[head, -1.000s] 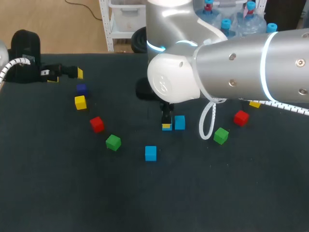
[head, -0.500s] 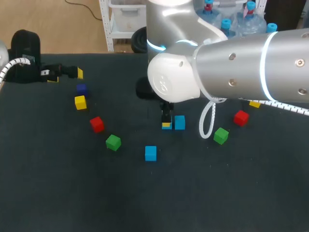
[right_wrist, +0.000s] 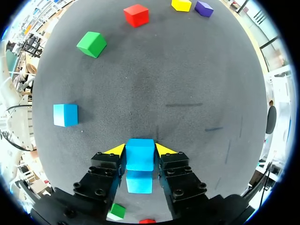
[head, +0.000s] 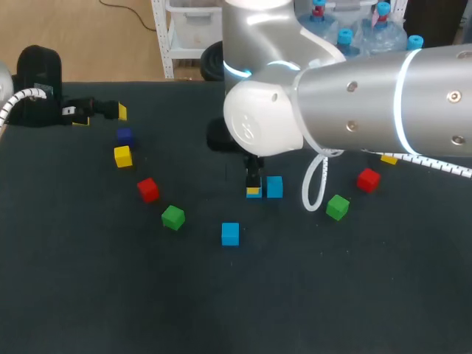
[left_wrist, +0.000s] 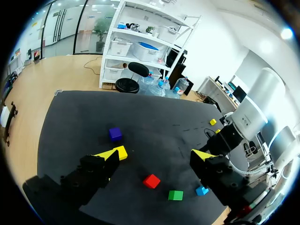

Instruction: Place the blue cubes, place green cubes on the blue cubes, place the yellow cubes on the green cubes, then place the red cubes on the yellow cubes, and place purple cube on the red cubes.

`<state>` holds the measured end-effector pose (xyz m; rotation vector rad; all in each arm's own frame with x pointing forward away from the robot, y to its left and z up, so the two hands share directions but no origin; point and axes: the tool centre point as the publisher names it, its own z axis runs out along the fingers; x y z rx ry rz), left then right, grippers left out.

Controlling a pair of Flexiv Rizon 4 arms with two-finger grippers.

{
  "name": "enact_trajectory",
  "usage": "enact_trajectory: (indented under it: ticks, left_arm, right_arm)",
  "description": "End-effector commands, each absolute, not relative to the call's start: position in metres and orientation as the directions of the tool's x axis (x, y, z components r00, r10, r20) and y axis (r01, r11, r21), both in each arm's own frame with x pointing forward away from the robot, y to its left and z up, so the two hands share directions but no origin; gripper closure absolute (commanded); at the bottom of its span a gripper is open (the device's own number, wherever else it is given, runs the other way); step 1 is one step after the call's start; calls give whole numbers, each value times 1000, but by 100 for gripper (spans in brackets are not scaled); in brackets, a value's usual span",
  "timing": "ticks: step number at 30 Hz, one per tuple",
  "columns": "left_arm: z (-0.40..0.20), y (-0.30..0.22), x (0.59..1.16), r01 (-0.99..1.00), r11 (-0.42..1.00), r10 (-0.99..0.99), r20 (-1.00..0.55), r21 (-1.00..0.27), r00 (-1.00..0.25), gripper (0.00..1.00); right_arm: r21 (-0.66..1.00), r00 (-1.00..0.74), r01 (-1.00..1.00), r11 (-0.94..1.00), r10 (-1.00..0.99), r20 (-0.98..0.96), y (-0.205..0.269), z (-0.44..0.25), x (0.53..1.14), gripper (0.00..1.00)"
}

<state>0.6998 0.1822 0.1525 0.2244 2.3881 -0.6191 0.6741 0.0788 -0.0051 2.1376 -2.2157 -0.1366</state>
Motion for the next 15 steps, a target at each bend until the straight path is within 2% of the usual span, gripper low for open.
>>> enact_trajectory:
  ticks: [1,2,3,4,15]
  left_arm:
    - [151,184,700,318,868,1,-640,-381,-769,0]
    - [151,184,700,318,868,1,-640,-381,-769,0]
    - [151,184,700,318,868,1,-640,-381,-769,0]
    - [151,184,700,318,868,1,-640,-381,-769,0]
    - [151,184,700,318,868,1,-640,-381,-769,0]
  right_arm:
    - [105,-38,-994,36,-999,-21,78,-6,674,85]
    - [106,-38,-994,35,-999,-21,78,-6,674,61]
    - [107,-38,-994,35,-999,-21,78,-6,674,44]
    - [108,-37,-994,35,-999,-21,78,-6,673,0]
    - [116,-34,-993,31,-999,-26,78,-4,672,0]
